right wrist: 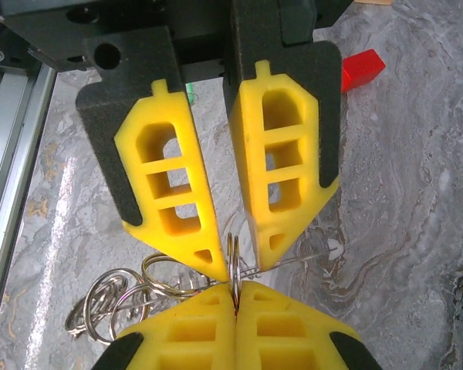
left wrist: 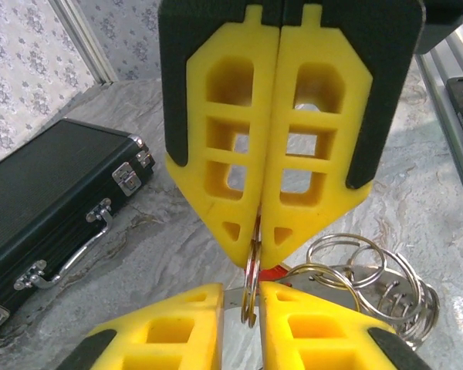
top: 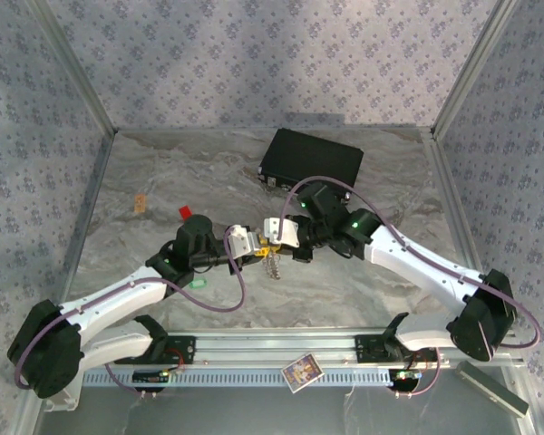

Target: Put the keys on the keyring

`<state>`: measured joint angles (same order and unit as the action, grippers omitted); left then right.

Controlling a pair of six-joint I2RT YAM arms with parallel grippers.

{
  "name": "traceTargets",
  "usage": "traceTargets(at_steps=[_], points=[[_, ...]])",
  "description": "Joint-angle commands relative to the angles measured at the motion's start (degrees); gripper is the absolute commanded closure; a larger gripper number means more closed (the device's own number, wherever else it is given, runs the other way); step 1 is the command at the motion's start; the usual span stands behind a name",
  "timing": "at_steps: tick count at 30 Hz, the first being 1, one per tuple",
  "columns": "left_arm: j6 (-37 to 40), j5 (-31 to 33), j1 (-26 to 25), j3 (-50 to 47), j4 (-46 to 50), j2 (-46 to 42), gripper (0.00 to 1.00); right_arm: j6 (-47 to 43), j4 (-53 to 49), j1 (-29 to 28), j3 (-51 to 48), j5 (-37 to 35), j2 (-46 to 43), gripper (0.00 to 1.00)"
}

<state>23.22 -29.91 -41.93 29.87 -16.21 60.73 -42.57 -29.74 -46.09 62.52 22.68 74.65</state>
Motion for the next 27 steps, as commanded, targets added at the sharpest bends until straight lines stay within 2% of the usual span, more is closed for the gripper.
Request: traceTargets(at_steps=[1, 6, 7, 9, 10, 12, 16, 21, 25, 27], points=[[0.7, -1.6, -0.3, 1.5, -0.3, -0.4, 0.85, -1.0, -0.8, -0.7, 2.0, 0.3, 0.4, 1.0], [0.5, -1.7, -0.3, 1.2, -1.9, -0.8, 0.97, 0.2, 0.1, -0.6, 1.0, 1.4, -0.1, 1.0], [0.4, -1.7, -0.2, 1.1, -2.2, -0.9, 1.0, 1.1, 1.1, -0.1, 0.3, 1.9, -0.6, 0.94], [-0.2, -1.9, -0.3, 0.8, -2.9, -1.0, 1.0, 3.7, 3.8, 1.4, -1.8, 3.4, -2.3, 0.76], [-0.5, -1.9, -0.3, 0.4, -3.6, -1.1, 1.0, 5.5, 5.2, 2.5, -3.1, 4.5, -3.5, 0.7], [-1.5, -1.9, -0.3, -0.5, -5.1, -1.2, 1.0, 9.1, 8.2, 4.2, -5.4, 6.1, -5.6, 0.66], [-3.8, -1.1, -0.3, -2.5, -9.1, -1.3, 1.0, 16.0, 12.8, 5.1, -9.7, 5.2, -9.1, 0.64], [-5.4, 1.7, -0.8, -3.7, -11.5, -1.2, 1.0, 33.7, 17.5, 4.4, -13.1, -0.1, -11.9, 0.64], [-6.2, 2.6, -0.9, -4.1, -13.0, -0.5, 1.0, 49.0, 15.8, 4.1, -12.3, 0.0, -11.8, 0.63], [-6.5, 2.6, -0.9, -4.0, -13.6, 0.2, 1.0, 53.4, 13.6, 4.0, -10.9, 2.0, -10.4, 0.63]])
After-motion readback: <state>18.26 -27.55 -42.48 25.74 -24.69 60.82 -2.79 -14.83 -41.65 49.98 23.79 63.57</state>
